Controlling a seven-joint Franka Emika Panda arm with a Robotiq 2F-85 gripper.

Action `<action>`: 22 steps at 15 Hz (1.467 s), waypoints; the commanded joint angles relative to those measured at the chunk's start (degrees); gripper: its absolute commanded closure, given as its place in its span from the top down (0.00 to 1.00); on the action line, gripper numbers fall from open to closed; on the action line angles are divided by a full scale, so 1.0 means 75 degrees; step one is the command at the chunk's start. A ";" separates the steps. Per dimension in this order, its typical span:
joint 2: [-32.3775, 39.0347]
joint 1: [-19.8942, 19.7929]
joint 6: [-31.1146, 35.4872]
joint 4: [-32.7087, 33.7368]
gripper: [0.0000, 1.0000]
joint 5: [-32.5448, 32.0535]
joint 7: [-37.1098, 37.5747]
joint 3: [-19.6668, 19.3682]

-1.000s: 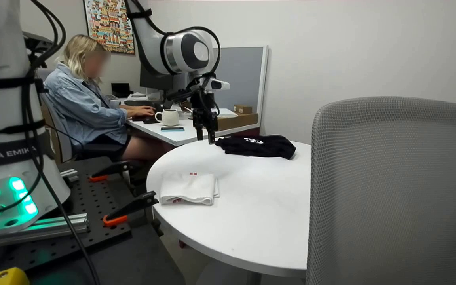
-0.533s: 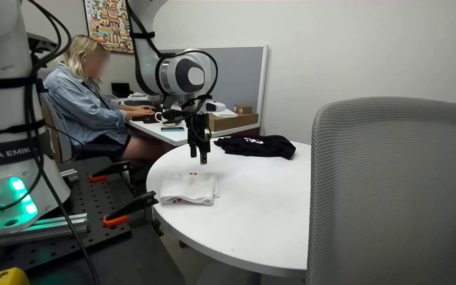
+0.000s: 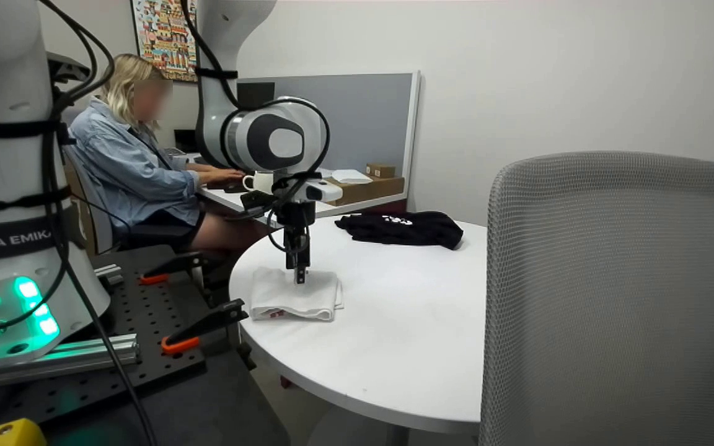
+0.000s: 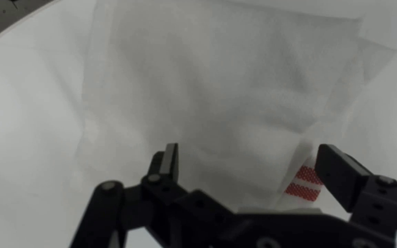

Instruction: Use the white towel to wipe the table

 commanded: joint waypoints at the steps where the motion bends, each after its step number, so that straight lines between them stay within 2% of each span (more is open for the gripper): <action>1: 0.0518 0.0105 0.0873 -0.0263 1.00 0.1094 -0.0501 0.0073; 3: 0.0798 0.0035 0.1236 -0.0329 1.00 0.1718 -0.0717 0.0161; 4: 0.0937 0.0040 0.1402 -0.0333 0.78 0.2001 -0.0827 0.0185; 6: 0.1027 -0.0070 0.1603 -0.0345 0.66 0.2450 -0.1084 0.0336; 10: 0.1011 -0.0363 0.1785 -0.0366 0.34 0.2930 -0.1419 0.0707; 11: 0.0984 -0.0421 0.1788 -0.0378 0.61 0.2986 -0.1502 0.0767; 12: 0.0960 -0.0469 0.1797 -0.0390 0.73 0.3032 -0.1553 0.0807; 13: 0.0912 -0.0539 0.1807 -0.0423 0.74 0.3052 -0.1625 0.0849; 16: 0.0803 -0.0590 0.1803 -0.0490 0.95 0.3067 -0.1746 0.0827; 18: 0.0760 -0.0582 0.1821 -0.0523 1.00 0.3077 -0.1805 0.0779; 21: 0.0730 -0.0453 0.1786 -0.0568 1.00 0.3100 -0.1892 0.0636; 22: 0.0706 -0.0409 0.1772 -0.0593 0.94 0.3113 -0.1894 0.0591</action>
